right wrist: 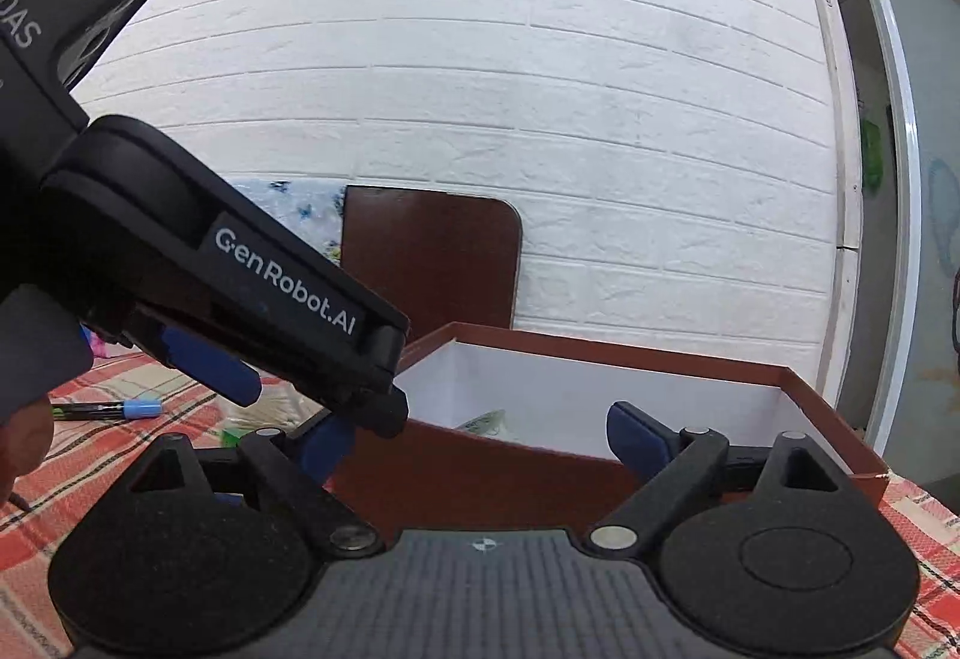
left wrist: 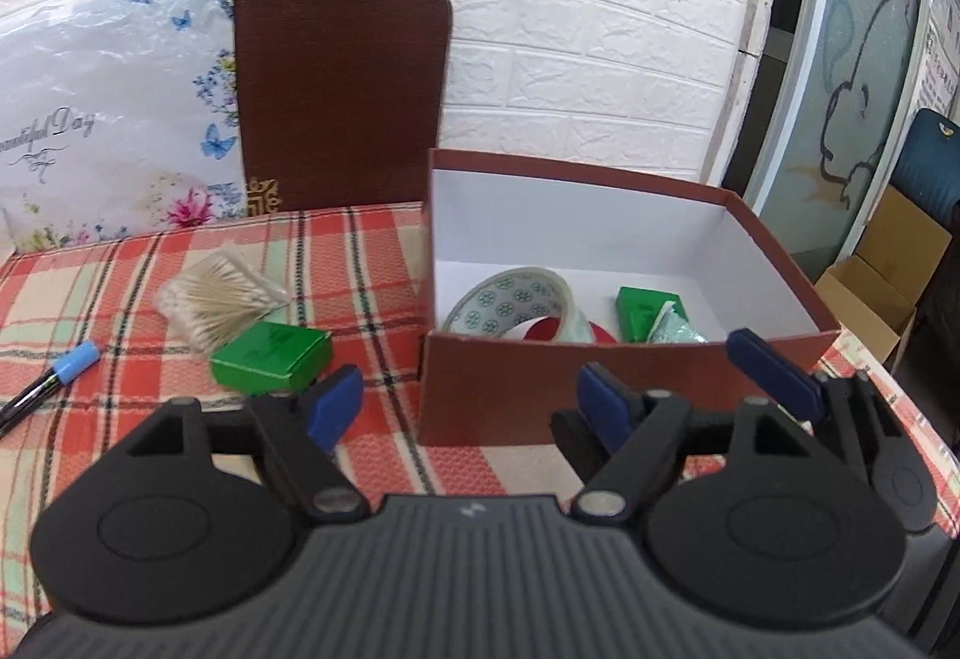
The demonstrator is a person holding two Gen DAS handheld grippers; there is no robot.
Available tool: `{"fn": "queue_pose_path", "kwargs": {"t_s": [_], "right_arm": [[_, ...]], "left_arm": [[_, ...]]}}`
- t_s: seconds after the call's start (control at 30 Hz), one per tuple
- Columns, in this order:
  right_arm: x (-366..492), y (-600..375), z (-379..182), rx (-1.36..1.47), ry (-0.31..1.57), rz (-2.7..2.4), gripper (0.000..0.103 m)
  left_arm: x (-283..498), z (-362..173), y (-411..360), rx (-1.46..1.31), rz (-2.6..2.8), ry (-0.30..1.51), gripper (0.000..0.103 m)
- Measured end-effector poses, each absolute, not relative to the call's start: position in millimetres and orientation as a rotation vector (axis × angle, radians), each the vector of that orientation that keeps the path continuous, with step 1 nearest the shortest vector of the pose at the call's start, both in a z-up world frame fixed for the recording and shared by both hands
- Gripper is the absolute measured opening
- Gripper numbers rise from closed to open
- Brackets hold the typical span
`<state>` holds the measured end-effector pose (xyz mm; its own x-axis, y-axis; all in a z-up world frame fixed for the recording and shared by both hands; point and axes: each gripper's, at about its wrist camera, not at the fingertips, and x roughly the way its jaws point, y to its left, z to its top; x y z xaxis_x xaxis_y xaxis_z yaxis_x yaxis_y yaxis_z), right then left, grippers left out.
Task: Organize objects
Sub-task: 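Place the clear tape roll into the brown box and release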
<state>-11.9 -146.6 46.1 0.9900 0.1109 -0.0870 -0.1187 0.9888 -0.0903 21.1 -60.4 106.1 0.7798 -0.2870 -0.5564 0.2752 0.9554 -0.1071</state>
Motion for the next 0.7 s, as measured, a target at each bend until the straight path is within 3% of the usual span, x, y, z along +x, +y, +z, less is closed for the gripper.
{"fn": "queue_pose_path", "kwargs": {"t_s": [0.27,0.7], "right_arm": [[-40,-158,24,0.000,0.288,0.142,0.090],[-56,-121,14,-0.122,0.408,0.211,0.086]], "left_arm": [[6,76,-23,-0.021,-0.169,0.681,0.081],[-4,29,46,0.000,0.017,0.732,0.081]]}}
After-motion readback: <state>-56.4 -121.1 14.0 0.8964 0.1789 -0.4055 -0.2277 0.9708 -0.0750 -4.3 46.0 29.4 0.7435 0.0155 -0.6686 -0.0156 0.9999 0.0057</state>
